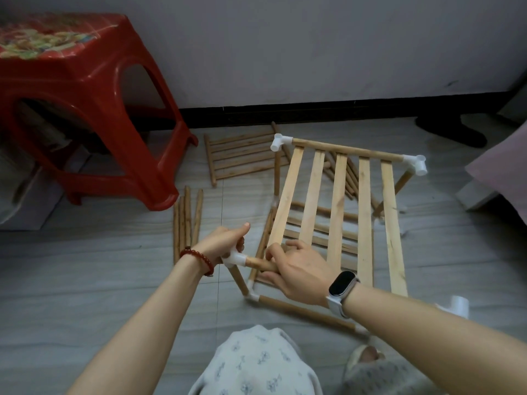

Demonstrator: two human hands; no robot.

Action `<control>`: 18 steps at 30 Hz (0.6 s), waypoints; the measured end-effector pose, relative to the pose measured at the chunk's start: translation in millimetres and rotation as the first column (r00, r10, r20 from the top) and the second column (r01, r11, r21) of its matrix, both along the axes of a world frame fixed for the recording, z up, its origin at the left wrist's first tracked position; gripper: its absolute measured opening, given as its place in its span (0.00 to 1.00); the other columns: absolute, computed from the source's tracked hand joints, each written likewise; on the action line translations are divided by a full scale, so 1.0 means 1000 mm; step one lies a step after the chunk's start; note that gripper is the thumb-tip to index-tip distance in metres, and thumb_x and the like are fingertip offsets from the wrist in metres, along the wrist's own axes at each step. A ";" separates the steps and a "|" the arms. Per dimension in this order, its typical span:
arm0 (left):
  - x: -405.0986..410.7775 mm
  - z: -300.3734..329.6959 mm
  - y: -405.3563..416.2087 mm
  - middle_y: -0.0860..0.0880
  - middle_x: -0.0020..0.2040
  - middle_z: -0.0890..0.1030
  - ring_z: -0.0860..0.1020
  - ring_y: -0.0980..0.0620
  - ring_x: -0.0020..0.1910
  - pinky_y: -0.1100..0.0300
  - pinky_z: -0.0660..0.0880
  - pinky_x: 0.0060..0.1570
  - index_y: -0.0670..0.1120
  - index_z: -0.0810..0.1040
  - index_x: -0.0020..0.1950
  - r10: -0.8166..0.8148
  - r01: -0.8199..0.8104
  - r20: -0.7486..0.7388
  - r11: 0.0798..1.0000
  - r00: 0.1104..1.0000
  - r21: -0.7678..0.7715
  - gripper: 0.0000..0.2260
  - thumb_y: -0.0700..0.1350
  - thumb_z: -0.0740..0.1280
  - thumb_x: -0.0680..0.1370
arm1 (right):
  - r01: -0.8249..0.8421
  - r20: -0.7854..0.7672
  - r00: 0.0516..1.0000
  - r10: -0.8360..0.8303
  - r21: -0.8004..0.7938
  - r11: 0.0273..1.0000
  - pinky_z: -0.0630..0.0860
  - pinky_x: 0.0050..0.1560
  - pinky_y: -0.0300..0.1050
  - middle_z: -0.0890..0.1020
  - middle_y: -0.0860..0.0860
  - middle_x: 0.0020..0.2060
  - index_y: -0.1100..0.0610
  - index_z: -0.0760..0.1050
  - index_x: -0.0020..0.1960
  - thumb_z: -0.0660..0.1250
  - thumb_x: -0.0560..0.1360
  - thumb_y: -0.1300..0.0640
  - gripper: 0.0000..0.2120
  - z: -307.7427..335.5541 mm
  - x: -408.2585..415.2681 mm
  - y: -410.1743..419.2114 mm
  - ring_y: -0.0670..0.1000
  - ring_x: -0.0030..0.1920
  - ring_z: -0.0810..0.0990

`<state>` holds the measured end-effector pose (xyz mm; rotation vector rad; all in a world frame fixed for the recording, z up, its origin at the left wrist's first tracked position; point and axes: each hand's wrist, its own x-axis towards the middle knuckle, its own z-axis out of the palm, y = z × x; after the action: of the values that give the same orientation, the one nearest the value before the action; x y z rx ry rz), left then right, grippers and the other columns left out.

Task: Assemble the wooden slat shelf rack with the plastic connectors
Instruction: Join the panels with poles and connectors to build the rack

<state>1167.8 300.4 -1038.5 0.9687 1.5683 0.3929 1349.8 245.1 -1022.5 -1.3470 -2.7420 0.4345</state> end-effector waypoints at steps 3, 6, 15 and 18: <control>0.011 -0.003 0.000 0.51 0.21 0.67 0.67 0.53 0.23 0.58 0.67 0.34 0.46 0.65 0.26 0.194 -0.192 0.160 0.981 0.968 -0.028 0.23 0.53 0.59 0.80 | -0.078 0.054 0.995 0.079 -0.005 0.997 0.64 0.62 0.48 0.82 0.53 0.41 0.58 0.62 0.60 0.51 0.81 0.47 0.15 0.002 0.002 0.000 0.57 0.38 0.77; 0.015 -0.012 -0.006 0.52 0.20 0.64 0.63 0.54 0.21 0.59 0.62 0.30 0.46 0.63 0.26 0.261 -0.267 0.222 0.964 0.939 -0.005 0.23 0.48 0.56 0.82 | -0.109 0.054 0.992 0.110 -0.029 0.994 0.65 0.55 0.47 0.80 0.52 0.37 0.57 0.62 0.57 0.52 0.81 0.47 0.13 0.002 0.003 0.002 0.53 0.29 0.68; 0.021 -0.018 -0.011 0.53 0.21 0.64 0.64 0.55 0.23 0.61 0.64 0.30 0.47 0.64 0.28 0.282 -0.292 0.227 0.956 0.932 0.014 0.22 0.48 0.55 0.82 | -0.145 0.001 0.989 0.145 -0.009 0.989 0.67 0.51 0.49 0.81 0.54 0.37 0.56 0.63 0.54 0.52 0.81 0.50 0.09 -0.009 0.003 0.003 0.59 0.34 0.75; 0.022 -0.016 -0.011 0.53 0.21 0.64 0.64 0.54 0.24 0.61 0.64 0.31 0.47 0.64 0.28 0.267 -0.279 0.206 0.960 0.941 0.030 0.21 0.48 0.55 0.82 | -0.148 -0.029 0.988 0.148 0.003 0.989 0.66 0.49 0.48 0.81 0.54 0.35 0.57 0.64 0.54 0.53 0.81 0.51 0.09 -0.009 0.003 0.003 0.60 0.33 0.76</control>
<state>1190.0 289.2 -1054.8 0.7303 1.5148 0.7130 1352.9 247.9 -1031.4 -1.1309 -2.8287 0.4573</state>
